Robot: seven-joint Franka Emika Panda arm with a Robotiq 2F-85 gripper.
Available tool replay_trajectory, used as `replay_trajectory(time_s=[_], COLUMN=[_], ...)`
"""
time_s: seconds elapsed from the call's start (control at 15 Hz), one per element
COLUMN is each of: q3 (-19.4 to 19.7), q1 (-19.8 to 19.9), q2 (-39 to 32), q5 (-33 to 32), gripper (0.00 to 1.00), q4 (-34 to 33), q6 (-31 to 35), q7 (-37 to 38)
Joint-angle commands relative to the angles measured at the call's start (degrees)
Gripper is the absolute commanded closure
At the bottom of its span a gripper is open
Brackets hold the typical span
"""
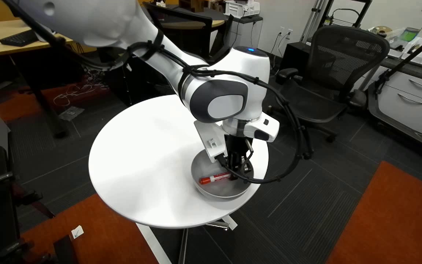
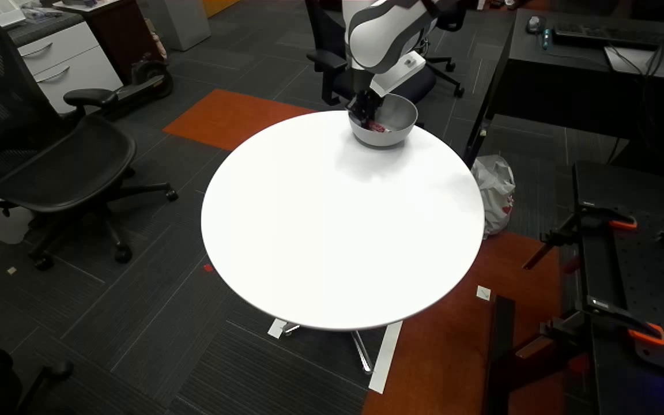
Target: Remove the red marker from the grey bowl, place the marker back in the bowl then take it out of the bowl
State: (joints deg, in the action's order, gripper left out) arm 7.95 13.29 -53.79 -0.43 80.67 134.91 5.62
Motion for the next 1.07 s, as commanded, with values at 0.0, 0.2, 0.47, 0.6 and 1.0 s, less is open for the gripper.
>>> replay_trajectory(time_s=[0.0, 0.2, 0.47, 0.6, 1.0], q3=[1.3, 2.3, 2.9, 3.1, 3.5], q1=[-1.1, -2.1, -3.2, -4.2, -9.7], q2=[2.6, 5.7, 10.7, 13.5, 21.1], q5=[-0.2, -1.1, -2.0, -2.9, -9.4], gripper=[0.95, 0.95, 0.95, 0.95, 0.95], q4=[1.7, 4.3, 8.5, 11.4, 21.6], q6=[0.0, 1.4, 3.0, 4.1, 9.0], q7=[0.4, 0.9, 0.5, 0.2, 1.3])
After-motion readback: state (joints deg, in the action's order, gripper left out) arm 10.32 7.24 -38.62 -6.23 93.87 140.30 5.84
